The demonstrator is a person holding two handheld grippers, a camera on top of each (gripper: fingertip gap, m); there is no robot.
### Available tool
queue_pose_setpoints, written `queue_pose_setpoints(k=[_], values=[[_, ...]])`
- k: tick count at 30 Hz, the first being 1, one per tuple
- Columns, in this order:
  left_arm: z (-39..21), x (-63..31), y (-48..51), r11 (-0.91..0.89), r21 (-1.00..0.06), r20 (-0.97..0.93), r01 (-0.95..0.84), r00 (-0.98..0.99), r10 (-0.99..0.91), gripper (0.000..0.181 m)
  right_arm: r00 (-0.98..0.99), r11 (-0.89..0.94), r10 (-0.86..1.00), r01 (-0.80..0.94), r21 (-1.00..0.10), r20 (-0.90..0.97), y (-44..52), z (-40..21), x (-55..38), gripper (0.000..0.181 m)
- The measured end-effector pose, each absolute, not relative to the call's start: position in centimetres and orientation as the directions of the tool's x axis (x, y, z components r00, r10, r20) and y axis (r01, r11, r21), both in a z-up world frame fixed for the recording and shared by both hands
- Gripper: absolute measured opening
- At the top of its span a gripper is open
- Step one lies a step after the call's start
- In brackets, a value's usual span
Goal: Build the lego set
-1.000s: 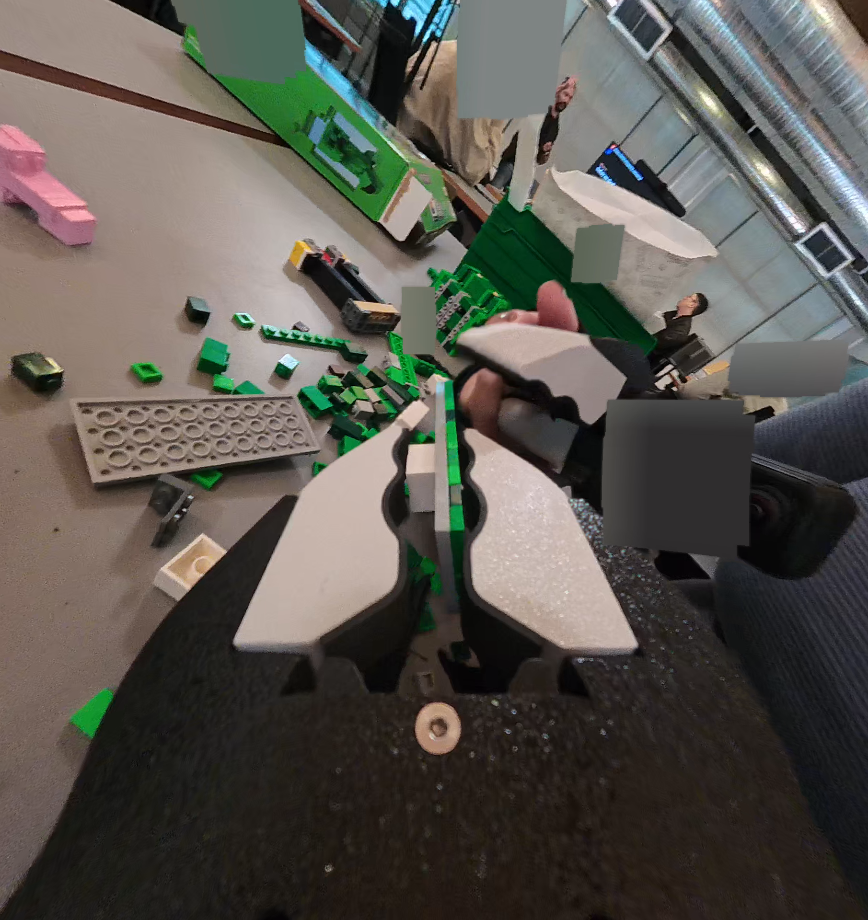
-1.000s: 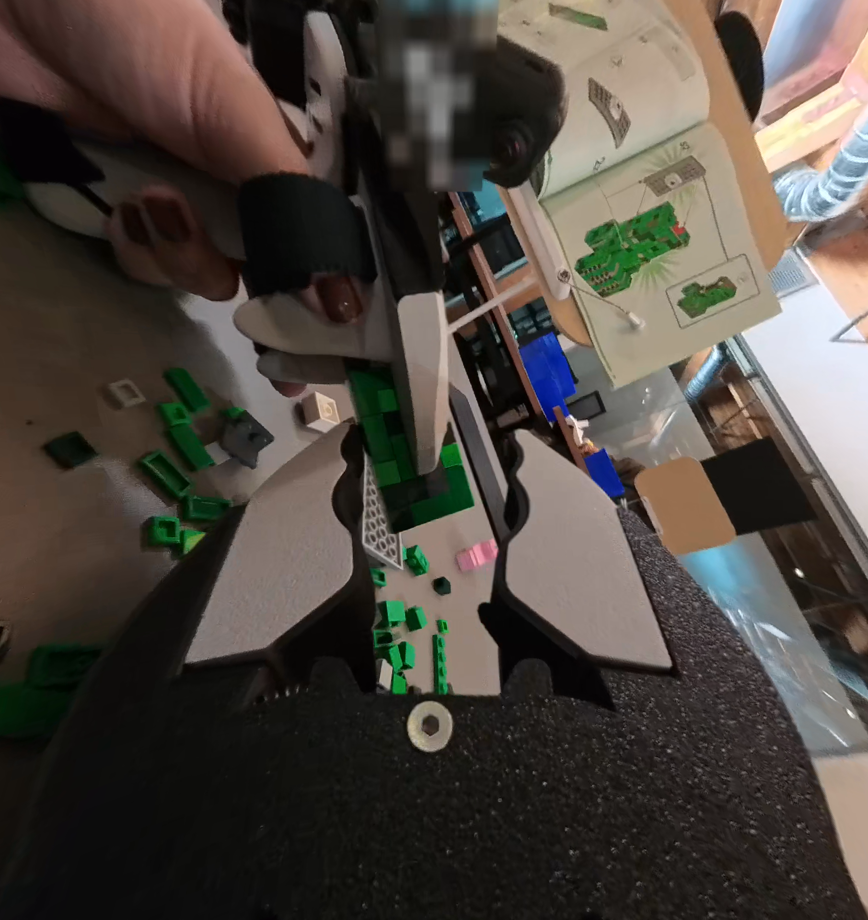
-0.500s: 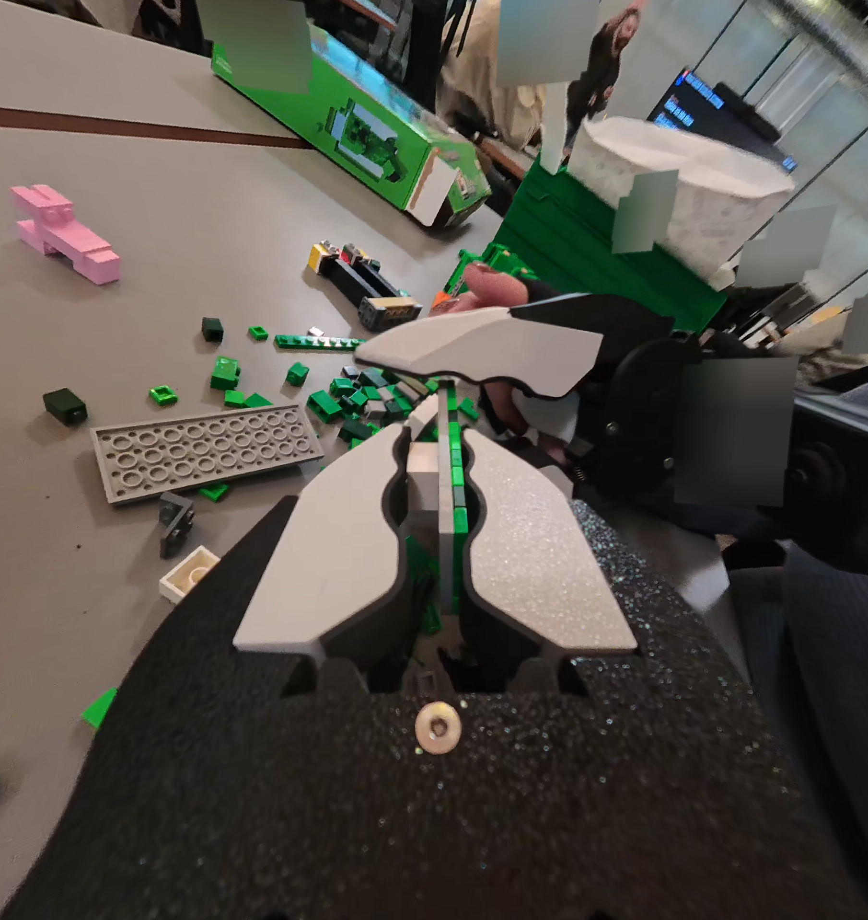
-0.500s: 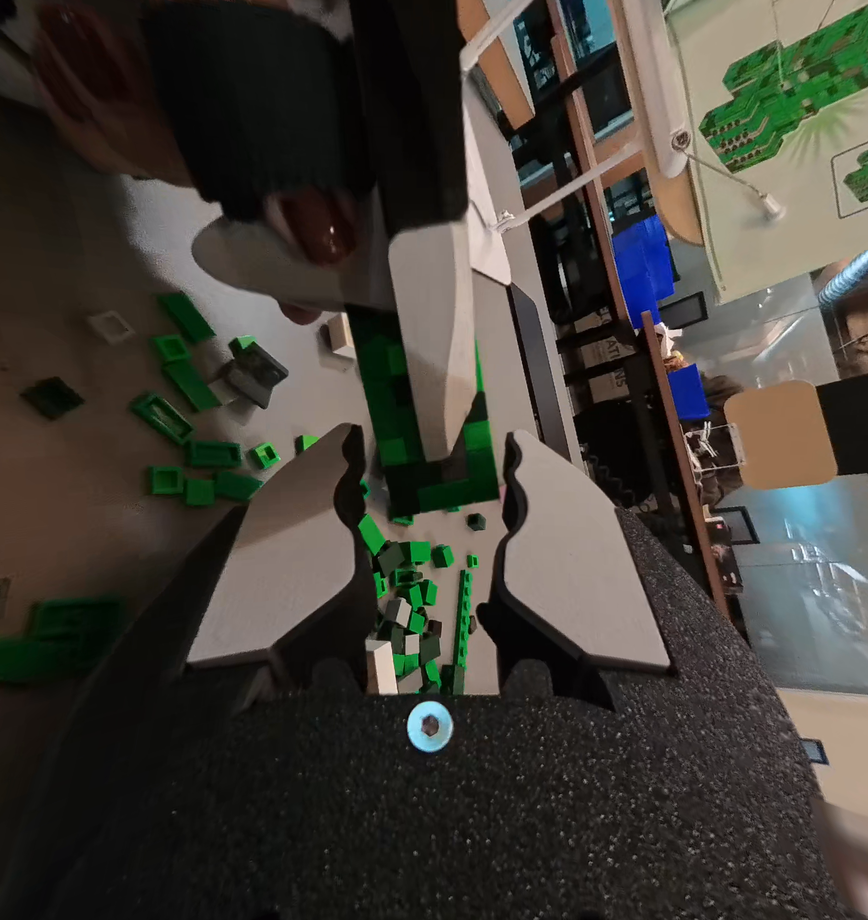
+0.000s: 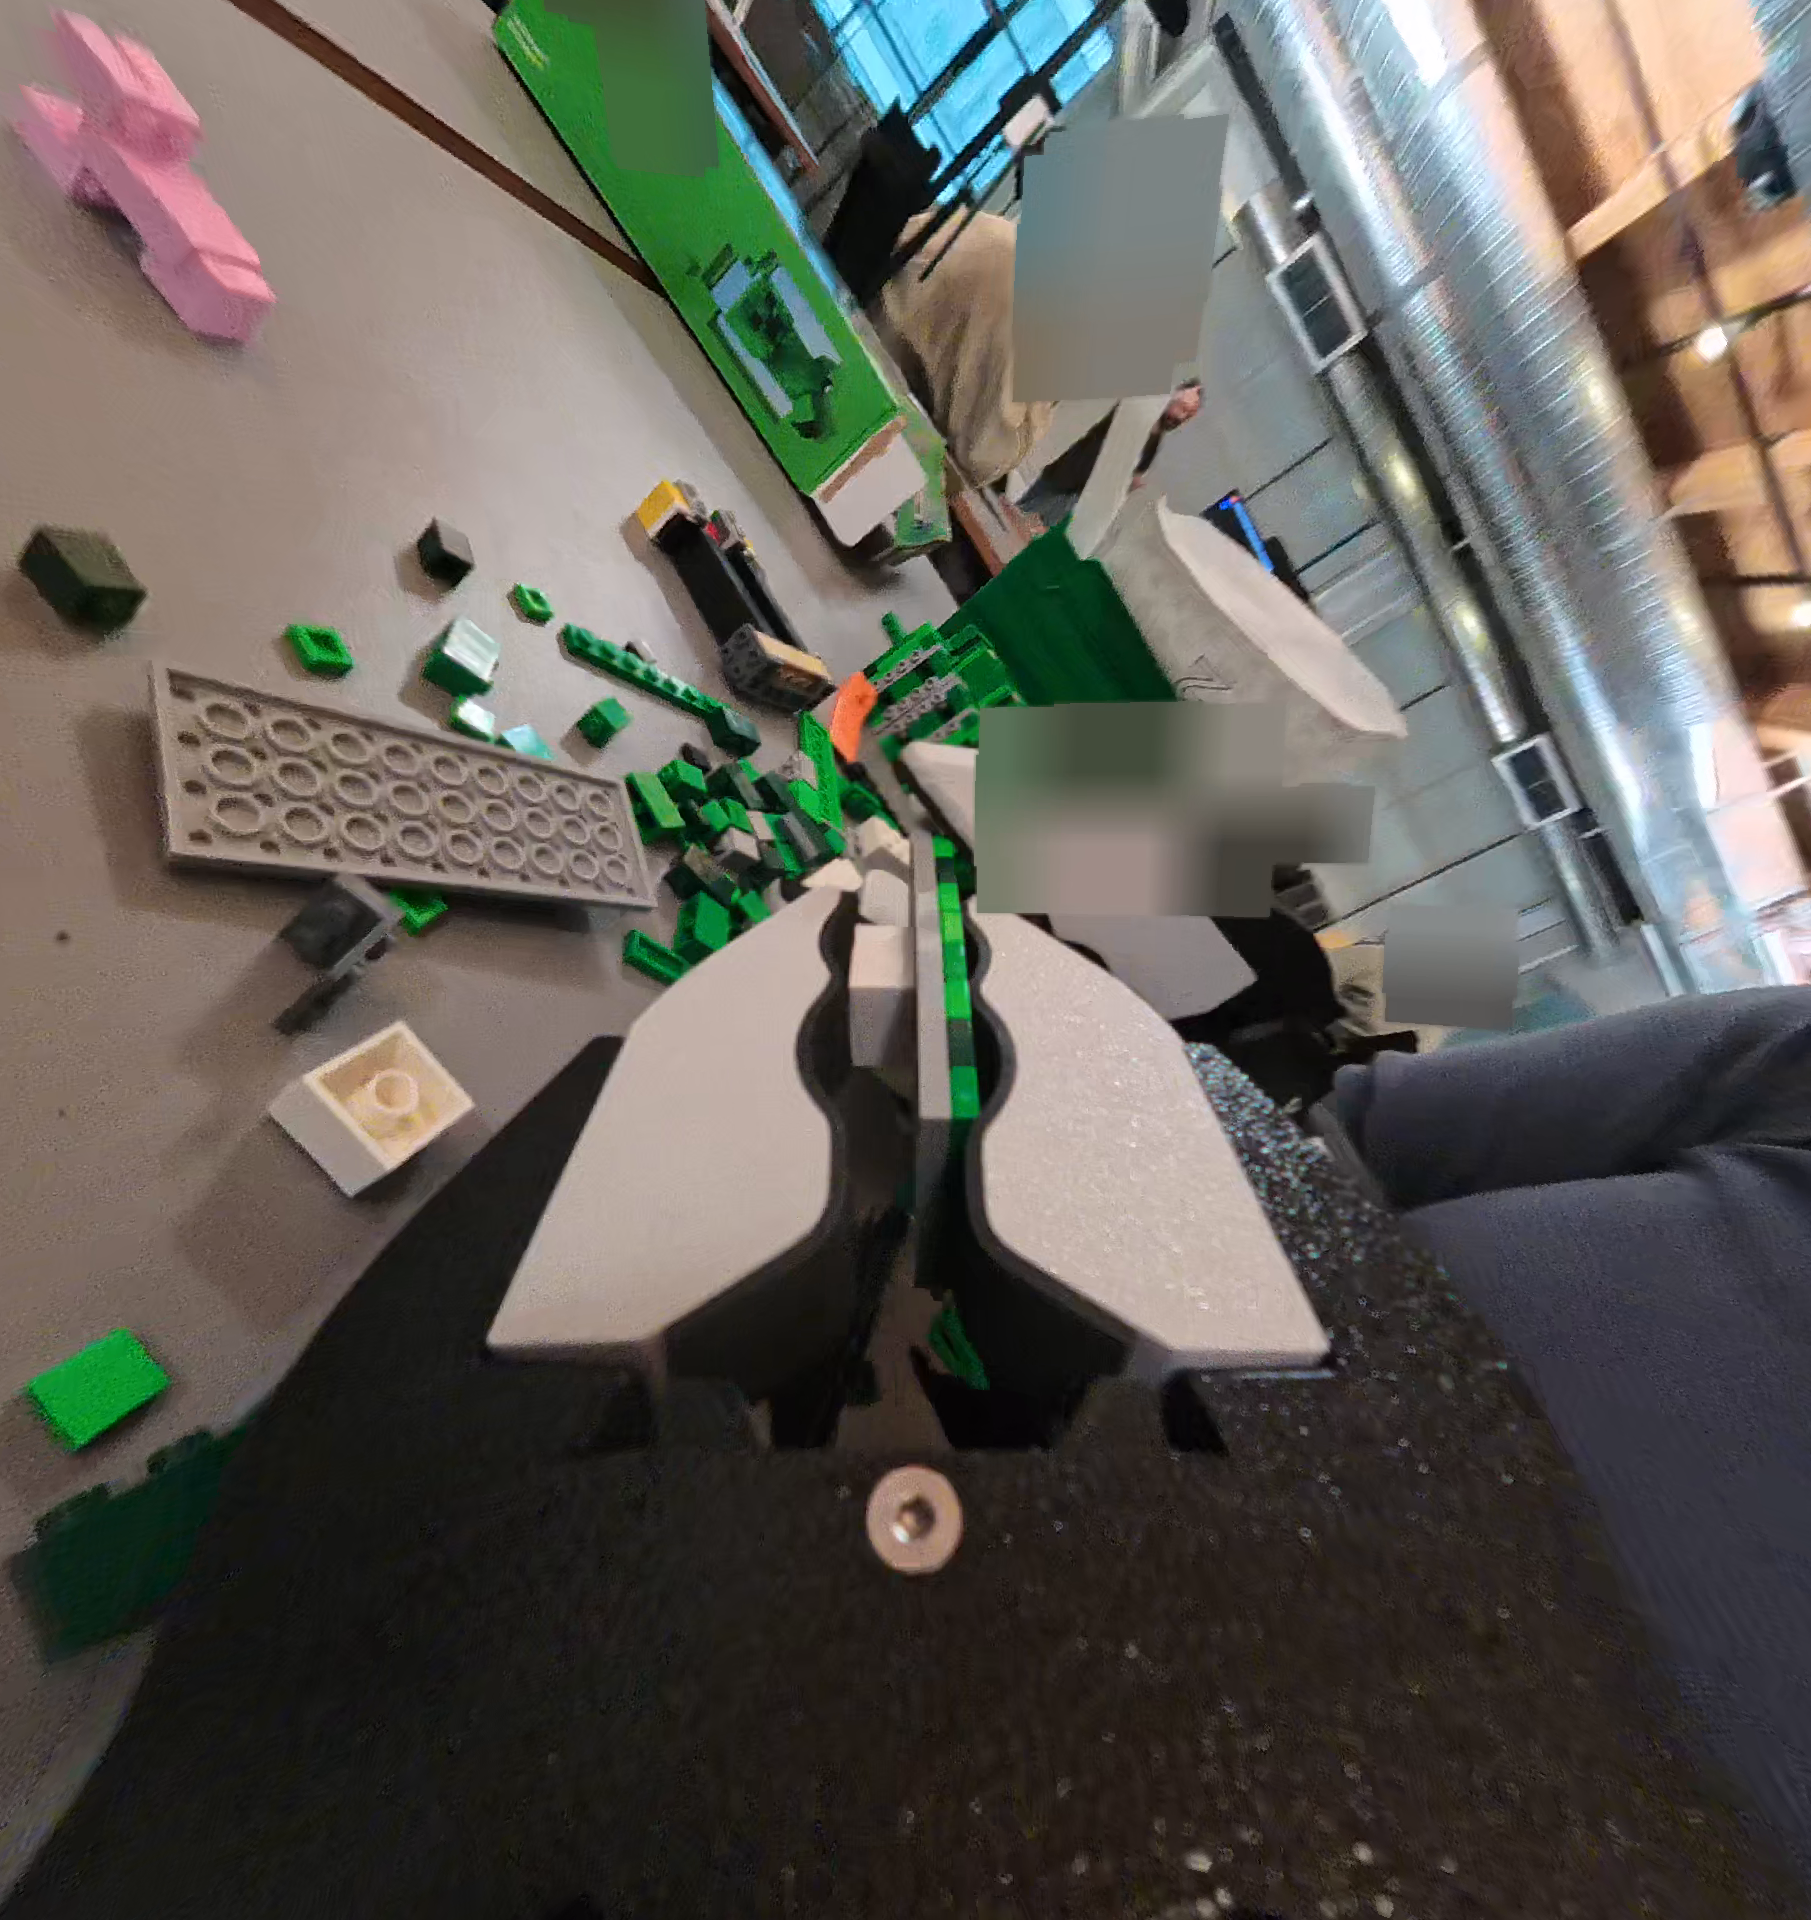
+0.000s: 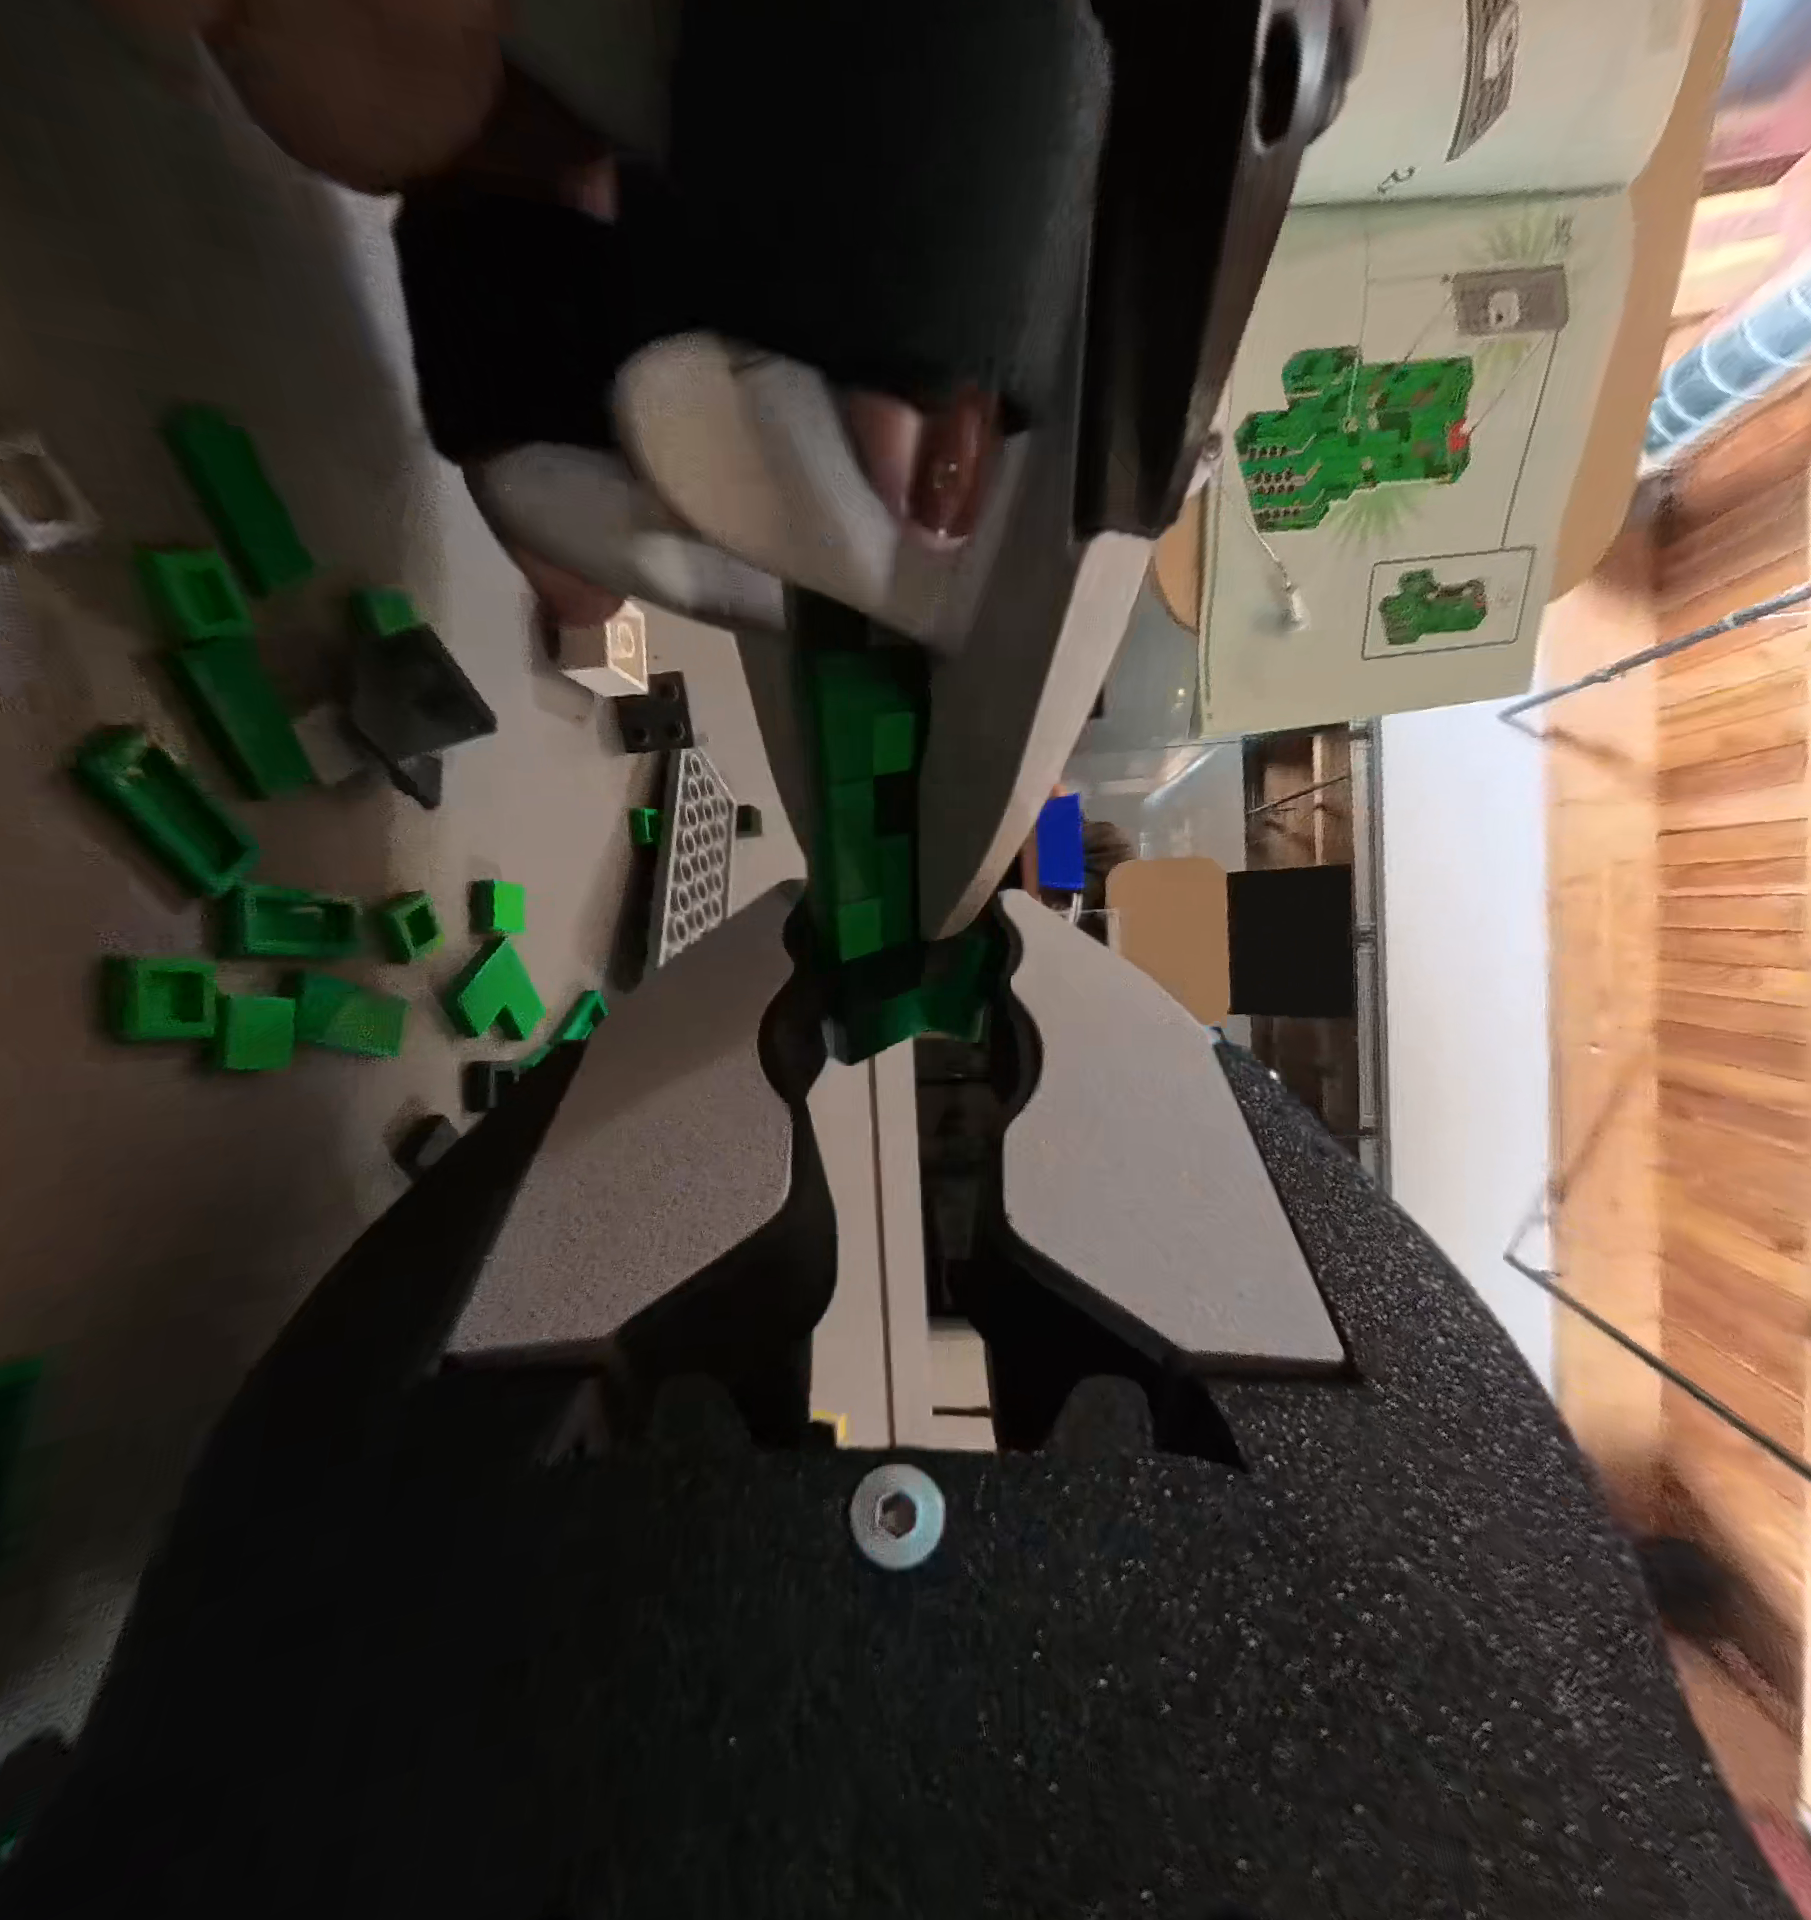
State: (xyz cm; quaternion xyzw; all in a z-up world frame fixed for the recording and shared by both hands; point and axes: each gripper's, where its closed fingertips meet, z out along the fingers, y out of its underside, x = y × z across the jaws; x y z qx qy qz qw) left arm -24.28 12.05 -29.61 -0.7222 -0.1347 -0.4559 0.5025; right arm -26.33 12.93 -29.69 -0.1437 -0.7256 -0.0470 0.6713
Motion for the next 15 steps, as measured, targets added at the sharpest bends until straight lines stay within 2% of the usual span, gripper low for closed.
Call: queue_pose_setpoints(k=[4, 9, 15], values=[[-29.8, -24.1, 12.0, -0.462, -0.648, 0.754, 0.606, 0.598, -0.273, 0.017, -0.073, 0.93, 0.299, 0.246, -0.273, 0.952, 13.0, -30.1, -26.3, 0.028], [-30.1, -23.9, 12.0, -0.461, -0.708, 0.686, 0.534, 0.676, -0.271, 0.017, -0.141, 0.853, 0.494, 0.271, -0.446, 0.858, 13.5, -31.0, -26.1, 0.041], [-31.0, -24.0, 12.0, -0.476, -0.753, 0.612, 0.454, 0.75, -0.253, 0.017, -0.217, 0.858, 0.494, 0.273, -0.434, 0.842, 12.9, -32.0, -26.1, 0.045]])
